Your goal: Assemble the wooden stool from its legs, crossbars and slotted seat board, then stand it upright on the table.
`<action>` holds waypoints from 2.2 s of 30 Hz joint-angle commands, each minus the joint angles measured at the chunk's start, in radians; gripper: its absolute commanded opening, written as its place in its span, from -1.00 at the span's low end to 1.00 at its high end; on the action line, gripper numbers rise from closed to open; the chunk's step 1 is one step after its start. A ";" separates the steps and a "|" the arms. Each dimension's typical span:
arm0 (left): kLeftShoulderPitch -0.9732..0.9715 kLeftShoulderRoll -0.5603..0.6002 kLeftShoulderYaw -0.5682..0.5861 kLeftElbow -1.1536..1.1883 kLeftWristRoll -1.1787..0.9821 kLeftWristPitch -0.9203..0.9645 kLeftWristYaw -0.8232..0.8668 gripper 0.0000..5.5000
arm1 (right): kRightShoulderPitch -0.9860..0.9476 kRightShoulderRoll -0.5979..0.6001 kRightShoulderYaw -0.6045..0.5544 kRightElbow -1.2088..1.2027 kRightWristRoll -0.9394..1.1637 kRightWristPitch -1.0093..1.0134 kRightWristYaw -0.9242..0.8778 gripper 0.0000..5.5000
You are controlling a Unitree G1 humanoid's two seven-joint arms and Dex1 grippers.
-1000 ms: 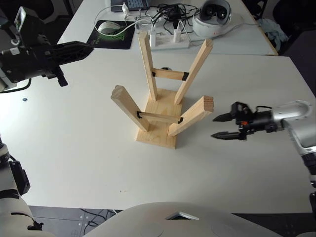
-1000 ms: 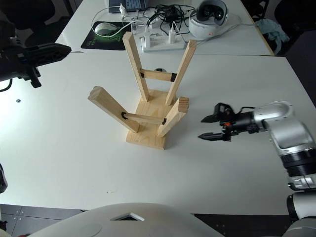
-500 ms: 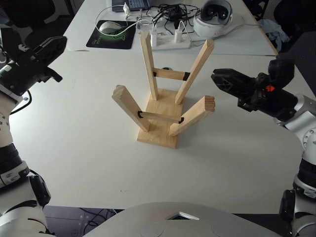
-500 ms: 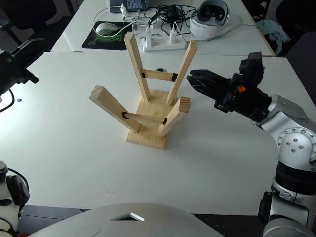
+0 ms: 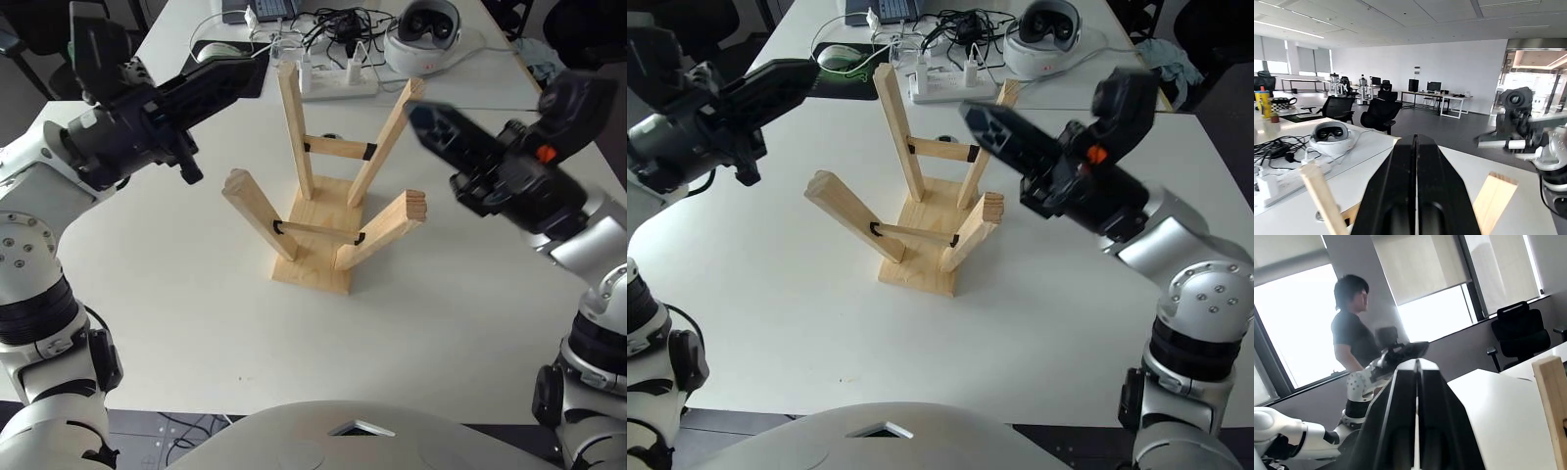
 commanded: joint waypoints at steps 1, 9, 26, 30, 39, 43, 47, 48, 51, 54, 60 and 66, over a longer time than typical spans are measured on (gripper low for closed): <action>0.023 -0.016 -0.094 0.013 0.061 -0.017 -0.026 -1.00 | 0.013 0.003 0.025 -0.021 -0.034 -0.021 0.027 -0.99; 0.095 -0.037 -0.185 0.094 0.182 -0.091 -0.098 -1.00 | -0.083 0.020 0.044 0.015 -0.051 -0.072 0.027 -0.99; 0.046 -0.049 -0.199 0.093 0.164 -0.067 -0.100 -1.00 | 0.115 -0.017 0.360 -0.131 -0.375 -0.148 0.087 -0.99; 0.015 -0.053 -0.217 0.115 0.167 -0.054 -0.126 -1.00 | 0.093 0.088 0.342 -0.149 -0.437 -0.250 0.022 -0.99; 0.059 -0.037 -0.180 0.095 0.156 -0.035 -0.112 -1.00 | -0.303 0.097 -0.059 0.056 0.096 -0.388 -0.276 -0.99; 0.063 -0.031 -0.167 0.095 0.157 -0.032 -0.114 -1.00 | -0.315 0.088 -0.074 0.031 0.222 -0.372 -0.318 -0.99; 0.051 -0.032 -0.167 0.108 0.158 -0.029 -0.123 -1.00 | -0.168 0.069 0.083 -0.094 0.121 -0.264 -0.254 -0.99; 0.046 -0.032 -0.174 0.111 0.160 -0.027 -0.128 -1.00 | -0.105 0.057 0.175 -0.139 0.024 -0.218 -0.224 -0.99; 0.027 -0.038 -0.187 0.110 0.150 -0.013 -0.134 -1.00 | 0.061 0.004 0.428 -0.186 -0.289 -0.134 -0.196 -0.99; 0.030 -0.034 -0.185 0.100 0.140 -0.002 -0.133 -1.00 | 0.078 0.025 0.431 -0.175 -0.370 -0.153 -0.203 -0.99; 0.059 -0.030 -0.163 0.098 0.145 -0.002 -0.131 -1.00 | -0.242 0.187 0.112 -0.050 -0.145 -0.410 -0.351 -0.99; 0.087 -0.033 -0.144 0.082 0.143 -0.007 -0.115 -1.00 | -0.394 0.142 -0.060 0.049 0.155 -0.433 -0.396 -0.99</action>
